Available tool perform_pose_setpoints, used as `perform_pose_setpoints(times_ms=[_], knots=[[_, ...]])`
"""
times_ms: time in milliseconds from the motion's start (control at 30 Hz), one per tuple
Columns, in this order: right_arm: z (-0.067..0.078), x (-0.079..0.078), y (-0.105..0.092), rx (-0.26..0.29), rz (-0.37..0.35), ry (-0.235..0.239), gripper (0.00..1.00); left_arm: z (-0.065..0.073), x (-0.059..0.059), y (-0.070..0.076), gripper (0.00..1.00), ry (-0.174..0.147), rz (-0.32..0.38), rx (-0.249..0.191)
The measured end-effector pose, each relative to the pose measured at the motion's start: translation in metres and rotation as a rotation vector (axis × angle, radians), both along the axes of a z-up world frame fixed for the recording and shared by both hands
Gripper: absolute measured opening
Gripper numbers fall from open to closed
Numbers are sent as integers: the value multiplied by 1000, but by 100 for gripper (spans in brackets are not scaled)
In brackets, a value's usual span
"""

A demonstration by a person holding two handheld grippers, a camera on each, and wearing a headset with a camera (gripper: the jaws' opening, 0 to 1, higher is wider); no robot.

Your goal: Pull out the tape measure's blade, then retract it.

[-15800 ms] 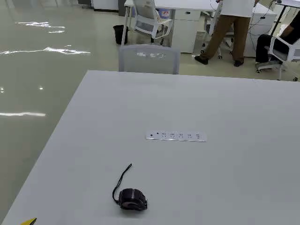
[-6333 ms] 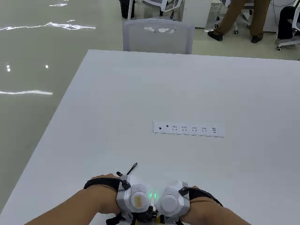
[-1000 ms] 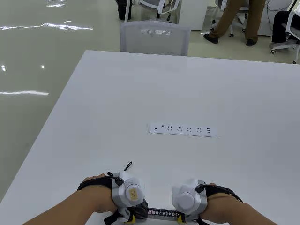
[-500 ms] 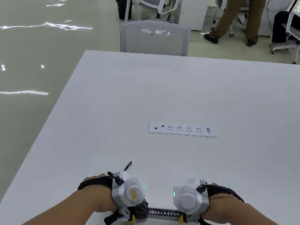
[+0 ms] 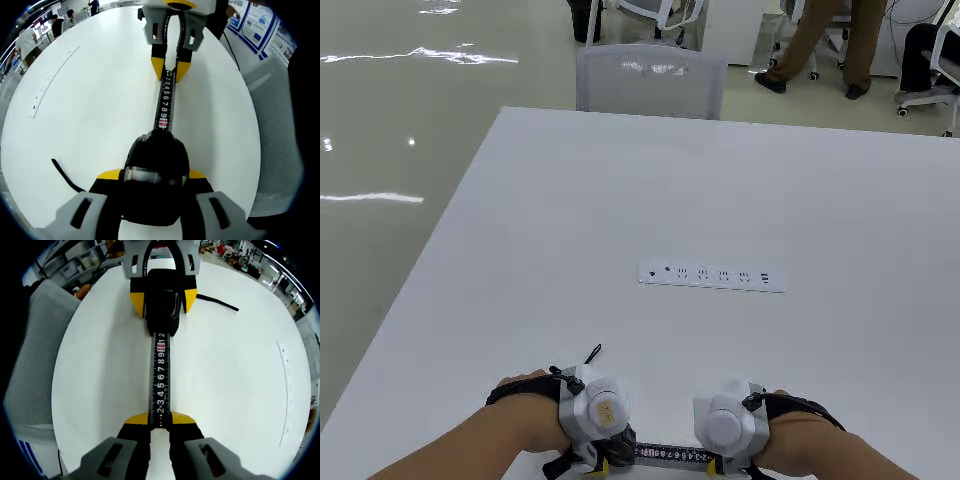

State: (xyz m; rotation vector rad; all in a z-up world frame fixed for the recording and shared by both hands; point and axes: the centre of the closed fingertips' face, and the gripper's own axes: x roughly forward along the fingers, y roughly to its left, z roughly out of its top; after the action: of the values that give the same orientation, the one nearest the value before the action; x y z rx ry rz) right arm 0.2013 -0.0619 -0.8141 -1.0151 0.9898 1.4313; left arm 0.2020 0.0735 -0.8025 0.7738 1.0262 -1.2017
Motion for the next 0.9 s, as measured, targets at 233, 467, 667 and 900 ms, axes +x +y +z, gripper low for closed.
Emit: perform_pose_setpoints(times_ms=[233,467,667,900], knots=[[-2,1,-3,-5,7,-4,12,2,0,0,39,-1,3,1],[-1,2,-7,-18,11,-9,12,4,-1,0,39,-2,5,1],[-1,3,-12,-25,13,-13,12,2,0,0,39,0,7,-1],[-1,3,-16,-25,5,-11,12,5,-2,0,39,-4,8,-2]])
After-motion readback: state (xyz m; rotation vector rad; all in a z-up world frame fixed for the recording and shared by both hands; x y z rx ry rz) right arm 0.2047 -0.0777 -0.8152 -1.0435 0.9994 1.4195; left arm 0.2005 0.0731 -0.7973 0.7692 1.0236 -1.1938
